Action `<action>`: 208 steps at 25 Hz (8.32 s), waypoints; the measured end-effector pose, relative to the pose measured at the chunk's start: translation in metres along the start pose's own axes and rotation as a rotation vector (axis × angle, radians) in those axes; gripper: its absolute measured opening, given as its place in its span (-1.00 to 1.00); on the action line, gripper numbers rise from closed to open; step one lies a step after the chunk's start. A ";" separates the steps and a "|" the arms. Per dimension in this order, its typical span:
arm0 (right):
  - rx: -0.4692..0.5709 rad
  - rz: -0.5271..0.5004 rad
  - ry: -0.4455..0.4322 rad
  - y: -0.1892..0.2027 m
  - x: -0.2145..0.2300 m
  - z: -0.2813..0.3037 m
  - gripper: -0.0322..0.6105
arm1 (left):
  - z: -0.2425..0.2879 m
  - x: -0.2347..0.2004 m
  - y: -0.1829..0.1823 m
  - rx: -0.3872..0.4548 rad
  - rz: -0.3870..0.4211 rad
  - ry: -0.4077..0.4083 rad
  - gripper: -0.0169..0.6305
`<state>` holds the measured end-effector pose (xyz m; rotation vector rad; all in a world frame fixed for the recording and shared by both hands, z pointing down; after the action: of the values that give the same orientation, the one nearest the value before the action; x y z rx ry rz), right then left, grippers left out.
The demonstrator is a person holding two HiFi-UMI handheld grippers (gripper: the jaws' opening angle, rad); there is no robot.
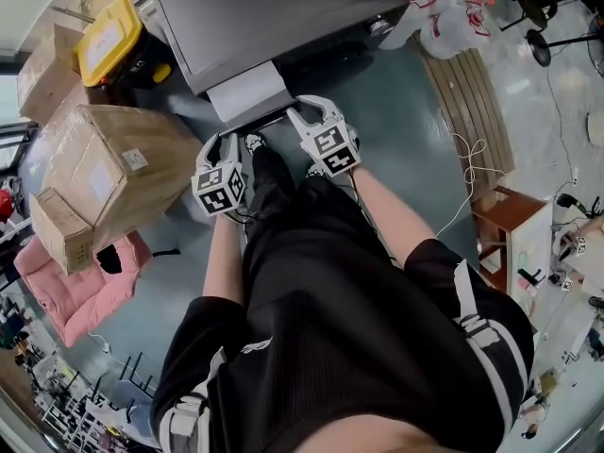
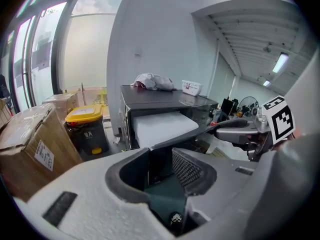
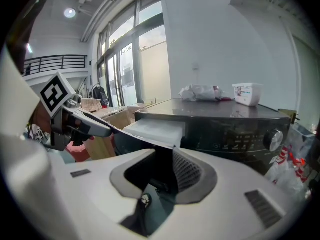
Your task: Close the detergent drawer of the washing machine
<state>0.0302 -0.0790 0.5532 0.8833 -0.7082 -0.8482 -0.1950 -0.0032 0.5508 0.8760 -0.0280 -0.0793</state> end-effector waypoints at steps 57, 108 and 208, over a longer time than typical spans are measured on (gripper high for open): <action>-0.014 0.014 0.007 -0.028 0.026 0.032 -0.59 | 0.034 -0.019 -0.034 -0.034 0.008 0.010 -0.51; -0.023 0.044 0.025 -0.035 0.033 0.044 -0.59 | 0.046 -0.027 -0.042 -0.033 -0.003 0.033 -0.51; -0.043 0.186 0.218 -0.055 0.040 0.068 -0.56 | 0.065 -0.030 -0.062 -0.114 -0.241 -0.131 -0.48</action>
<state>-0.0230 -0.1581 0.5438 0.8426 -0.5698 -0.5897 -0.2321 -0.0899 0.5452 0.7565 -0.0404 -0.3604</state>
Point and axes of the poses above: the fingertips, and each gripper's own axes: z forward along the fingers, x to its right, y out of its underside, the point moved 8 cm from there along -z, backward along the fingers, and after that the axes turned 12 degrees about -y, right-handed, at the moved point
